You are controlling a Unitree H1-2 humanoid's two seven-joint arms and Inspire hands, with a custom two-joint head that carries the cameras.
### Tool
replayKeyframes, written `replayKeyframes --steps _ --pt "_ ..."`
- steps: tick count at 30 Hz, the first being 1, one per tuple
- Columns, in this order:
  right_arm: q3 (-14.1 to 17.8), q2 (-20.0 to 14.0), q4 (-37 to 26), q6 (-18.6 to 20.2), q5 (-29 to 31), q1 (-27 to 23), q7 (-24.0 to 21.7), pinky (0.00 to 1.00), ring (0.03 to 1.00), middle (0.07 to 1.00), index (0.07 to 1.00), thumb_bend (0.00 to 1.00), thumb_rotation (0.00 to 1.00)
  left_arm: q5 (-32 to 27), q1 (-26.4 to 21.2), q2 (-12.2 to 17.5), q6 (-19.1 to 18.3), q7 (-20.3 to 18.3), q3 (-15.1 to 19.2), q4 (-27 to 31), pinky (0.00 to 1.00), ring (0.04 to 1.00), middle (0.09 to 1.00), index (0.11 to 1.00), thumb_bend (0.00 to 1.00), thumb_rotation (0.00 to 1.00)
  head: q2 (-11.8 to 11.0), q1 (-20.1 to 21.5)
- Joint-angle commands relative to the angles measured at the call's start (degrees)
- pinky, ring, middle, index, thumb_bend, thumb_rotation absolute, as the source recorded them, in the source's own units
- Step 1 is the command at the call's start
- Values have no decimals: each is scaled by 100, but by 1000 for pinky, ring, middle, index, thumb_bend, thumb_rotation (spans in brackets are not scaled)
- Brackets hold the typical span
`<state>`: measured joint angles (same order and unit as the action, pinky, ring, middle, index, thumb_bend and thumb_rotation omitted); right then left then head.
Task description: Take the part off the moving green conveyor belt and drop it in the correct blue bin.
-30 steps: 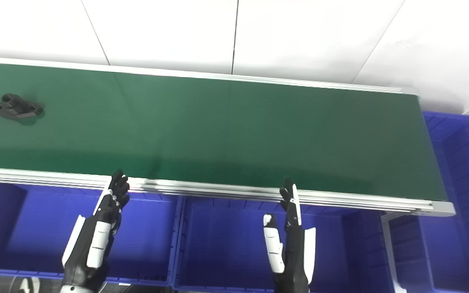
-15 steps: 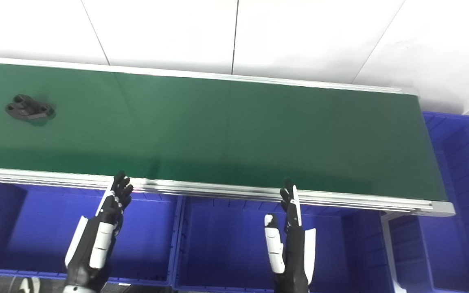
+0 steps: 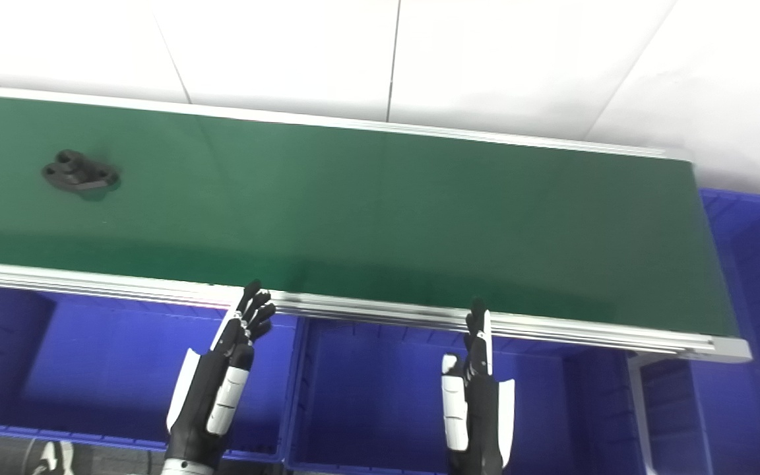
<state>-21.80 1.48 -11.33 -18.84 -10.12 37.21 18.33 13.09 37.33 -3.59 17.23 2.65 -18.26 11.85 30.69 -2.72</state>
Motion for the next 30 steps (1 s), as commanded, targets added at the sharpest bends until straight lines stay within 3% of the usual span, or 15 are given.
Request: replayKeyframes --steps 1,5,11,17,23,30 --pt "-86 261 103 -406 28 82 -103 1000 1000 1000 1000 575 1000 111 51 -191 213 68 -198 -11 867 901 941 959 523 972 -101 -54" --pt "33 246 277 -587 184 55 -216 1000 1000 1000 1000 583 1000 194 69 -275 298 157 -230 -168 859 900 935 950 522 957 -313 -180" --pt "170 226 362 -737 231 45 -370 1000 1000 1000 1000 579 1000 240 66 -355 177 214 -303 -186 878 896 921 923 537 943 -237 -358" --pt "332 266 343 -703 397 34 -519 1000 1000 1000 1000 599 1000 526 42 -499 197 424 -349 -297 805 855 887 893 503 945 -233 -708" --pt "477 225 401 -766 644 -6 -705 1000 1000 1000 1000 617 1000 655 -2 -549 161 511 -456 -370 827 837 882 880 509 959 -229 -980" --pt "636 150 305 -718 818 -8 -931 1000 1000 1000 1000 621 1000 745 -98 -617 376 603 -531 -580 769 808 866 862 490 960 -114 -1279"
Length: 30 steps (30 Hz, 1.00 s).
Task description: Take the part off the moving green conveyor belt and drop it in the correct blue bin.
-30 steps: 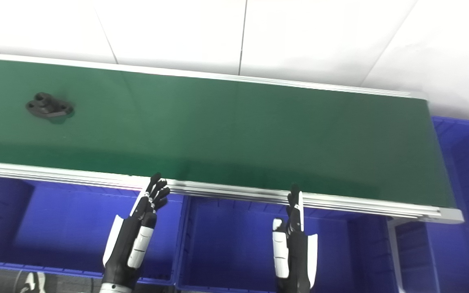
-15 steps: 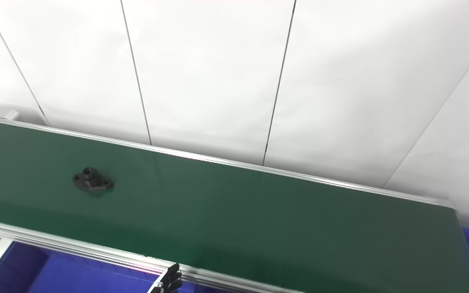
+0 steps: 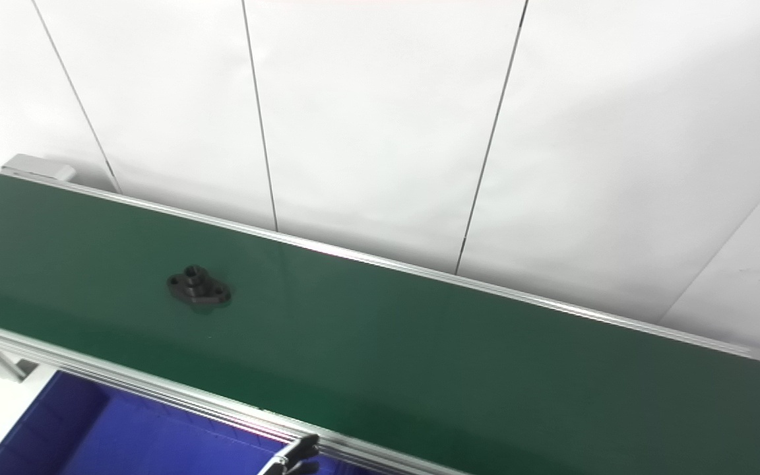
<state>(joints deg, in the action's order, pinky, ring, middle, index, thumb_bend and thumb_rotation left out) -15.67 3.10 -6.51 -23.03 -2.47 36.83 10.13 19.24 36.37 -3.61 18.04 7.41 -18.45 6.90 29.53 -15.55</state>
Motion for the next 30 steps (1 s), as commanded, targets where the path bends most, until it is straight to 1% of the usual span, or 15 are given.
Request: replayKeyframes --steps 1,3,7,9,12,13,15,20,23,28,29,30 --pt "51 -26 -182 -302 68 29 -145 1000 1000 1000 1000 629 1000 115 -13 -620 323 130 -526 -111 757 810 868 861 471 949 6 -3" --pt "119 -43 -198 -291 44 33 -179 1000 1000 1000 1000 635 1000 116 -16 -640 293 130 -559 -125 742 810 872 860 471 945 23 -46" --pt "195 -73 -329 -148 48 37 -276 1000 1000 1000 1000 644 1000 200 -20 -700 162 130 -613 -46 706 805 869 856 472 945 217 -188" --pt "210 -136 -390 -97 110 22 -370 1000 1000 1000 1000 642 1000 202 -37 -714 155 126 -627 -46 699 805 868 857 479 945 257 -228" --pt "242 -158 -426 -48 172 15 -447 1000 1000 1000 1000 639 1000 219 -69 -712 157 117 -639 -61 673 813 872 870 493 946 269 -195" --pt "254 -163 -407 -63 163 3 -466 1000 1000 1000 1000 638 1000 242 -60 -715 132 119 -645 -32 669 816 875 868 483 936 269 -195" --pt "285 -173 -378 -64 144 -17 -500 1000 1000 1000 1000 639 1000 257 -70 -689 113 91 -657 1 672 823 880 870 474 932 286 -169" --pt "331 -183 -447 30 100 -9 -582 1000 1000 1000 1000 650 1000 189 -85 -675 90 61 -664 22 667 834 887 873 492 906 302 -129" --pt "323 -166 -431 -55 59 8 -609 1000 1000 1000 1000 635 1000 137 -78 -659 153 62 -661 2 662 834 886 872 494 880 279 -79" --pt "283 -214 -792 169 -13 80 -718 1000 1000 1000 1000 608 1000 111 -63 -631 100 20 -674 68 662 838 888 873 495 864 354 -49" --pt "281 -233 -857 205 23 73 -747 1000 1000 1000 1000 636 1000 84 -68 -628 92 7 -677 76 667 838 887 873 491 846 354 -49" --pt "275 -253 -969 224 40 61 -779 1000 1000 1000 1000 656 1000 111 -58 -635 65 20 -677 103 667 836 885 872 491 835 423 -4"
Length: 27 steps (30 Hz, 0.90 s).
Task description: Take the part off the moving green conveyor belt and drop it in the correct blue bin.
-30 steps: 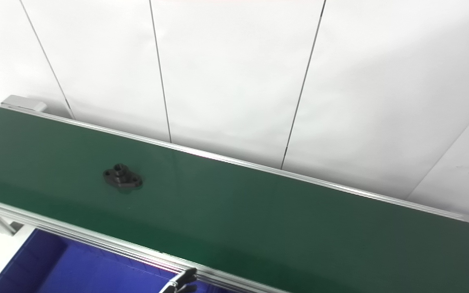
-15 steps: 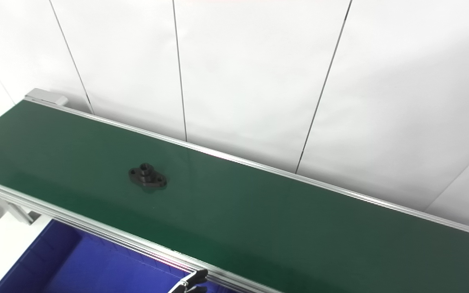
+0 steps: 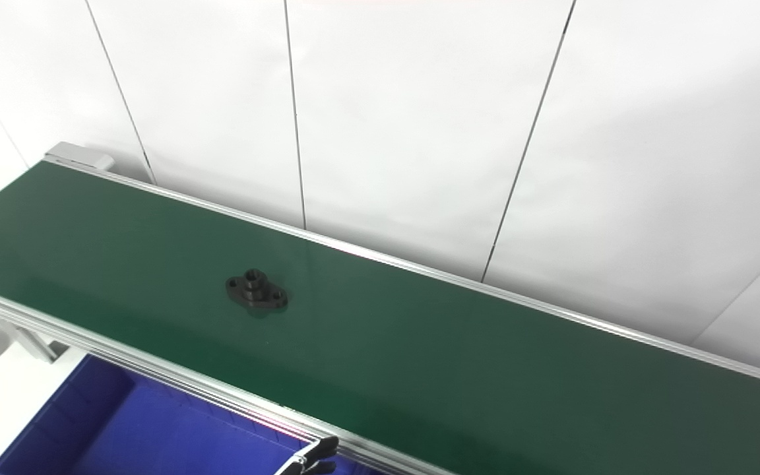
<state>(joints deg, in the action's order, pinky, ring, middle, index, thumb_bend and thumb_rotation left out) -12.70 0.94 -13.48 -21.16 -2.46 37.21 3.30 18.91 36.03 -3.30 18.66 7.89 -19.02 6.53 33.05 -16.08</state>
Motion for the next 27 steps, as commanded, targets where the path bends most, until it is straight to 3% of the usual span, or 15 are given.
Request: replayKeyframes --steps 1,6,8,11,13,16,21,23,27 --pt "-23 -46 -348 50 46 17 -122 1000 1000 1000 1000 665 1000 168 -16 -671 -18 -17 -620 159 663 832 880 869 495 831 71 50" --pt "-16 117 -767 44 -350 -135 -44 1000 1000 1000 1000 745 1000 19 12 -607 -150 -103 -634 345 687 846 889 883 501 813 376 346" --pt "-27 182 -943 67 -557 -324 -44 1000 991 1000 1000 724 1000 -25 23 -582 -236 -124 -619 448 706 848 892 893 524 815 462 449" --pt "33 139 -1056 194 -946 -838 -142 1000 970 993 1000 704 1000 28 38 -519 -398 -172 -603 629 735 858 896 907 520 833 546 617" --pt "77 149 -1109 384 -1228 -1194 -178 940 919 938 1000 800 1000 39 29 -479 -471 -209 -592 693 780 874 900 918 483 846 559 655" --pt "86 142 -1160 733 -1569 -1807 -294 910 909 924 991 835 1000 32 -4 -450 -470 -222 -558 679 776 866 898 921 464 847 545 699" --pt "106 56 -978 912 -2004 -2610 -353 846 874 891 947 793 988 31 -35 -428 -440 -235 -547 657 768 859 897 923 448 858 560 717" --pt "108 -41 -913 1209 -2419 -3019 -495 782 845 868 928 820 989 -8 -30 -437 -411 -234 -552 645 780 862 898 925 452 857 566 716" --pt "14 -42 -948 2574 -3151 -3843 -1176 711 797 845 926 874 943 11 8 -496 -419 -181 -564 665 768 848 886 919 471 847 653 733"
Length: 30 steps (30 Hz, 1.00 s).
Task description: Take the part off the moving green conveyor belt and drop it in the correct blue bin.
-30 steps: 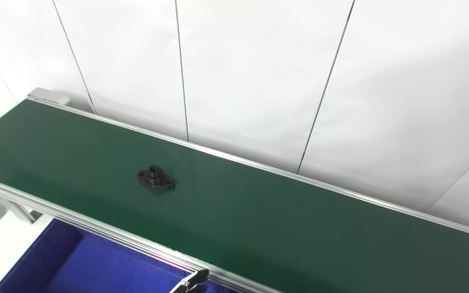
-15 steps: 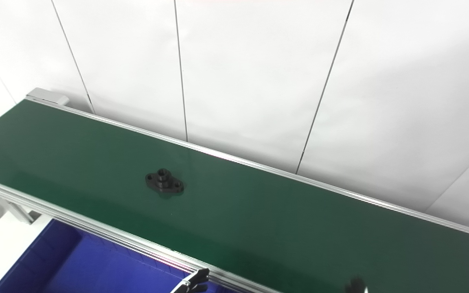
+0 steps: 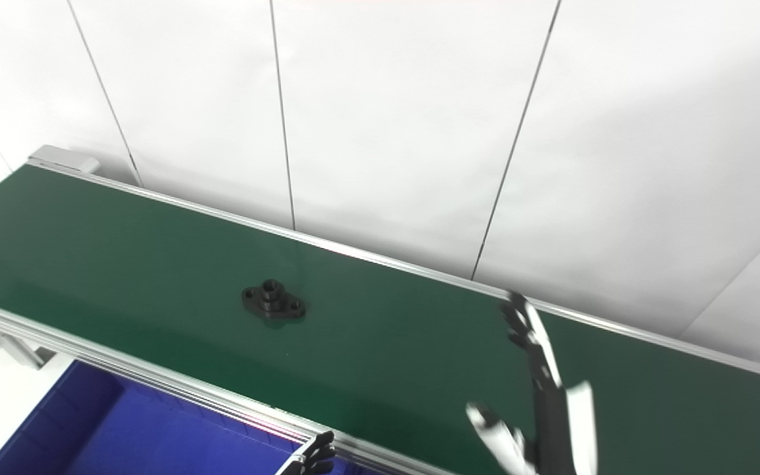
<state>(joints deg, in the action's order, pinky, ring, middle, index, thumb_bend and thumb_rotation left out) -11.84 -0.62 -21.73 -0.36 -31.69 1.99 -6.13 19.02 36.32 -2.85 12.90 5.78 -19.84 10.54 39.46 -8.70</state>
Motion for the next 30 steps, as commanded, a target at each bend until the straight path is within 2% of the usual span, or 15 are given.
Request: replayKeyframes --steps 1,3,6,9,13,20,28,30 --pt "-101 146 -128 836 -342 -498 -403 685 777 828 920 872 915 19 -5 -545 132 28 -496 290 765 845 886 920 477 851 48 7" --pt "-199 188 -23 1316 -595 -818 -603 648 753 810 918 881 868 16 24 -563 114 28 -520 323 764 846 887 923 486 855 65 23" --pt "-466 160 324 1682 -1239 -1306 -699 567 700 779 904 925 789 -8 70 -613 115 51 -552 354 773 854 888 931 457 848 88 38" --pt "-834 25 770 1701 -1969 -1753 -650 548 678 776 891 959 735 -49 97 -628 112 45 -588 379 812 871 890 935 422 853 100 59" --pt "-1164 -26 1314 1667 -2458 -2211 -579 586 698 792 882 992 693 -56 110 -648 88 37 -632 390 829 894 917 951 418 869 121 33" --pt "-1510 55 2130 1535 -2623 -2770 -392 644 729 803 880 991 682 80 158 -689 3 36 -748 415 822 872 916 946 441 871 185 5" --pt "-1872 194 2765 1606 -2835 -3111 -226 607 706 800 871 976 702 180 244 -746 -48 74 -878 502 825 869 917 948 439 853 252 -1" --pt "-1927 252 2944 1589 -2840 -3177 -132 584 676 780 857 985 706 201 252 -738 -64 56 -909 512 813 870 919 950 473 865 265 3"
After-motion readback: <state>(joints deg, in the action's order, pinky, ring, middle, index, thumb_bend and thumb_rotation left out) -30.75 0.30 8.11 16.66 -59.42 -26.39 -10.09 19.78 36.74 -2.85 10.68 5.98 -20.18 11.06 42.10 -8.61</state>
